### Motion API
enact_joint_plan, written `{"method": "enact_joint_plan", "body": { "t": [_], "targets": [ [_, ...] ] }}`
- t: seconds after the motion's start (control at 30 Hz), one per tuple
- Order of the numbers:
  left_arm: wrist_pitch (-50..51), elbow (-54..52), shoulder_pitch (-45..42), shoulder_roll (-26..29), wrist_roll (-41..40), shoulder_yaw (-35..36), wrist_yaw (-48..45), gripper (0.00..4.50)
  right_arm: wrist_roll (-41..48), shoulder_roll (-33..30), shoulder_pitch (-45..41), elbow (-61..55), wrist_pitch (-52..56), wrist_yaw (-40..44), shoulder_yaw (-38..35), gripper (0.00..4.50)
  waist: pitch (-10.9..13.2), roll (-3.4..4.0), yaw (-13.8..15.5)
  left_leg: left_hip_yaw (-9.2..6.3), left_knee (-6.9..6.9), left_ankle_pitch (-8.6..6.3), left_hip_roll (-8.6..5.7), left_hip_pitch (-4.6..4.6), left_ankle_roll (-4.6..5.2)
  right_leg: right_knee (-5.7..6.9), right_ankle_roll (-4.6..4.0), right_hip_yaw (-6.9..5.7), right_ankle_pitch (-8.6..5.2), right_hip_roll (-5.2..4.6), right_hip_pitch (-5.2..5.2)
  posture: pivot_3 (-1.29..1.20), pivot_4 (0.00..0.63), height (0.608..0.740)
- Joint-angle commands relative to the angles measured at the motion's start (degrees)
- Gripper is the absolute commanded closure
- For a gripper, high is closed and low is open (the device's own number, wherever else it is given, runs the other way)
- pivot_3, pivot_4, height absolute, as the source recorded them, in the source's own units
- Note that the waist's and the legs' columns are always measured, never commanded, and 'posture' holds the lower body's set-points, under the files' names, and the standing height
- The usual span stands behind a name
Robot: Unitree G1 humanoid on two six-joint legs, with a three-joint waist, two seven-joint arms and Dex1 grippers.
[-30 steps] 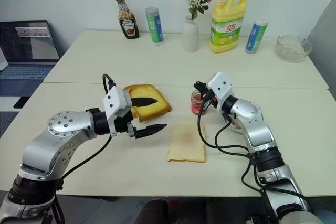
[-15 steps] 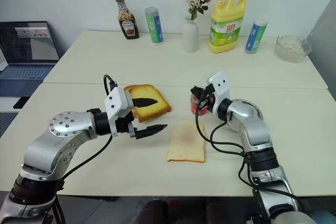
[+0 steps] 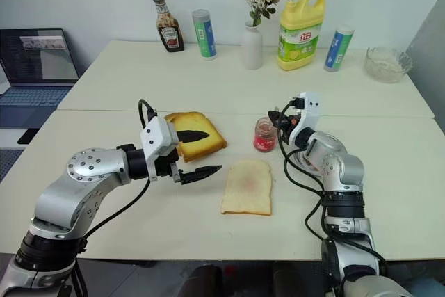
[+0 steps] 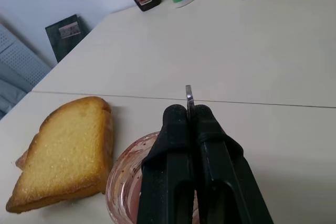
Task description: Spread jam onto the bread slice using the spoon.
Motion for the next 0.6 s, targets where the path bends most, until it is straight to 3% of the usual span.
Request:
{"method": "enact_joint_plan", "body": {
  "t": [0.03, 0.6],
  "targets": [
    [-1.34, -0.28, -0.61, -0.11, 0.45, 0.27, -0.26, 0.00, 2.49, 0.77, -0.47, 0.50, 2.23, -2.27, -2.43, 4.45, 0.00, 0.00, 0.00, 0.00, 0.00, 0.00, 0.00, 0.00, 0.00, 0.00, 0.00, 0.00, 0.00, 0.00, 0.00, 0.00, 0.150, 0.740],
    [-1.98, 0.06, -0.37, -0.35, 1.12, -0.01, -0.50, 0.00, 10.04, 3.91, -2.47, -3.45, 5.64, -7.15, -6.29, 4.45, 0.00, 0.01, -0.03, 0.02, -0.06, 0.00, 0.00, -0.02, 0.00, -0.03, 0.00, 0.02, 0.00, 0.01, -0.04, 0.00, 0.150, 0.740]
  ]
}}
